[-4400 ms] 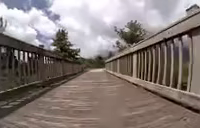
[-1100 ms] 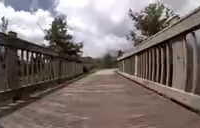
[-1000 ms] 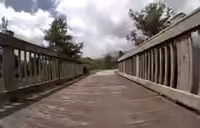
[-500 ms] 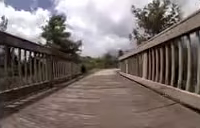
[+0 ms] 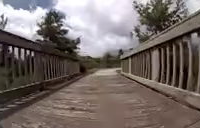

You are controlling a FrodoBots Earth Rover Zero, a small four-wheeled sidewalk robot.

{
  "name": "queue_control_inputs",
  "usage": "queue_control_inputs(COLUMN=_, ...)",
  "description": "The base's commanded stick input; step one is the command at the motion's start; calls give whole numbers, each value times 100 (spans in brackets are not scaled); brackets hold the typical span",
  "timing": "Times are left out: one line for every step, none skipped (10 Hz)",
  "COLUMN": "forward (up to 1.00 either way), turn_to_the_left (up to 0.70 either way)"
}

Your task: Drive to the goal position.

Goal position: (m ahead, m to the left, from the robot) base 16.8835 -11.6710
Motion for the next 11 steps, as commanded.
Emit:
queue_control_inputs(forward=85, turn_to_the_left=0)
queue_control_inputs(forward=85, turn_to_the_left=0)
queue_control_inputs(forward=85, turn_to_the_left=0)
queue_control_inputs(forward=85, turn_to_the_left=0)
queue_control_inputs(forward=85, turn_to_the_left=0)
queue_control_inputs(forward=85, turn_to_the_left=0)
queue_control_inputs(forward=85, turn_to_the_left=0)
queue_control_inputs(forward=85, turn_to_the_left=0)
queue_control_inputs(forward=85, turn_to_the_left=0)
queue_control_inputs(forward=85, turn_to_the_left=0)
queue_control_inputs(forward=85, turn_to_the_left=0)
